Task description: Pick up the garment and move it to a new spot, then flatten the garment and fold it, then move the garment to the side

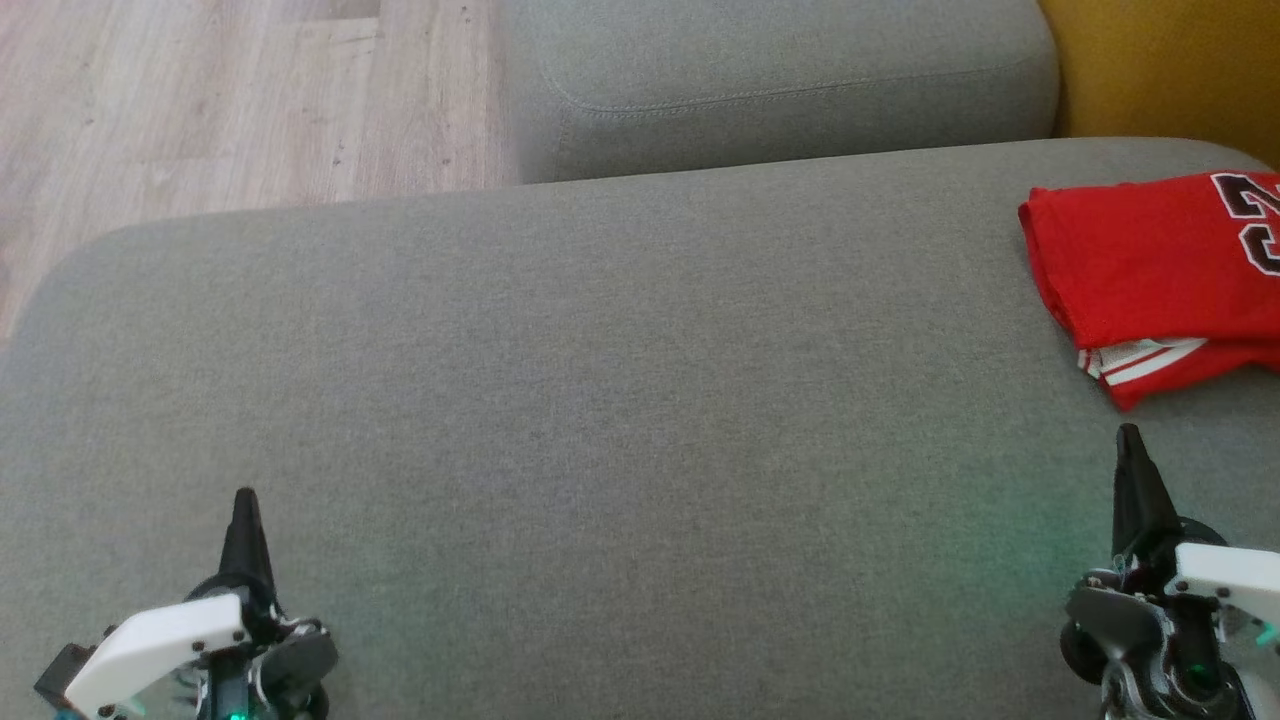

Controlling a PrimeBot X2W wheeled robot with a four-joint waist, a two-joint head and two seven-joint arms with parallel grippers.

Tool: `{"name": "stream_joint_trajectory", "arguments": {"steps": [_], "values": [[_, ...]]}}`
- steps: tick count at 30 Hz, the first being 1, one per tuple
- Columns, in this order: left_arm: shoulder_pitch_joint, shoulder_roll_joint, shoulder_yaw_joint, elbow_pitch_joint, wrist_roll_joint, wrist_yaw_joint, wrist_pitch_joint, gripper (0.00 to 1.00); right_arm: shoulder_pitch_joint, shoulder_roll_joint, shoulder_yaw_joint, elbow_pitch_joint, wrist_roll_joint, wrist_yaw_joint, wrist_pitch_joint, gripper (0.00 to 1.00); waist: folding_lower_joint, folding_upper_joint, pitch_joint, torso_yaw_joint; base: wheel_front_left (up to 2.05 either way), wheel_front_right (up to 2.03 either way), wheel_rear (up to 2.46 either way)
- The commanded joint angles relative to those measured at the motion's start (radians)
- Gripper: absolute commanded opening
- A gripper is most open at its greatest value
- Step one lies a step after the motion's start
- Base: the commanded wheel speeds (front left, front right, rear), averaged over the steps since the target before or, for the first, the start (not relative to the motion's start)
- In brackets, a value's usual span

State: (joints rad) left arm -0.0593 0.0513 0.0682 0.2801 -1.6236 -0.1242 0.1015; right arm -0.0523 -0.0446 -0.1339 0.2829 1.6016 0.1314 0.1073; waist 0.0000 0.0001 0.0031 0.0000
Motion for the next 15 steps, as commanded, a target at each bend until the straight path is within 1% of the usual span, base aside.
{"name": "stream_joint_trajectory", "arguments": {"steps": [1,15], "values": [[-0.048,0.005,0.038,-0.035,0.009,-0.007,0.006,0.00,-0.056,-0.006,0.020,-0.038,0.007,-0.001,0.006,0.00,0.0000,-0.0001,0.000,0.000,0.00,0.00,0.00],[-0.048,0.004,0.040,-0.035,0.010,-0.007,0.007,0.00,-0.056,-0.006,0.020,-0.038,0.007,-0.001,0.006,0.00,0.0000,-0.0001,0.000,0.000,0.00,0.00,0.00]]}}
